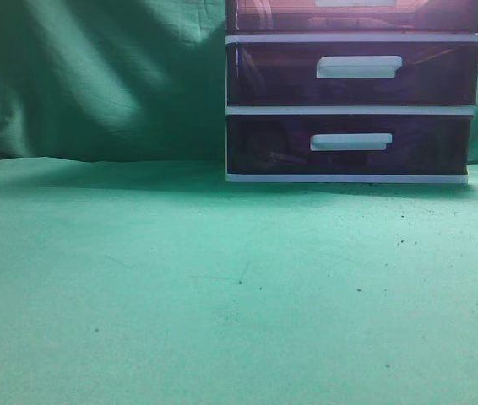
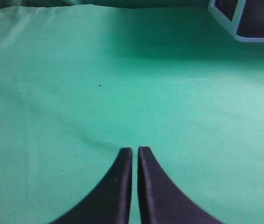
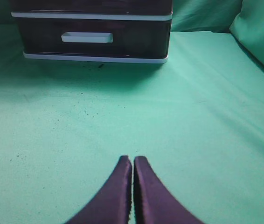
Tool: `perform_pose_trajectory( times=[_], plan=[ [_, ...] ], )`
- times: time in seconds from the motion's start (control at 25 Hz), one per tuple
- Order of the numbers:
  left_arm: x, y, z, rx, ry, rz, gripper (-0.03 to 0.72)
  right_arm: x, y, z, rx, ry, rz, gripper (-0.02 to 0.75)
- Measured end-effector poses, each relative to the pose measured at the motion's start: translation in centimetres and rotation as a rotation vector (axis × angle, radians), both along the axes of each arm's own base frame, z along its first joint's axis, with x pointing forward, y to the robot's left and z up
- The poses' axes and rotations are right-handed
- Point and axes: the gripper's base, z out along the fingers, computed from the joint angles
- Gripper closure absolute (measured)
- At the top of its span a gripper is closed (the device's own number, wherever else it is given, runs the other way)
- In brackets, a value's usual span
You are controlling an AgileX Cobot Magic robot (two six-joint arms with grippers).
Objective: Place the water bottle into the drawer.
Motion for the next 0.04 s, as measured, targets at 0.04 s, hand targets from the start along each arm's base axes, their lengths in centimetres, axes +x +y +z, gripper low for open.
perform_pose_trajectory(
  times=[0.04],
  plan=[
    [0.00,0.00,0.00,0.000,0.000,0.000,0.688,0.00,0.00,0.00,0.000,0.000,0.000,0.738]
  ],
)
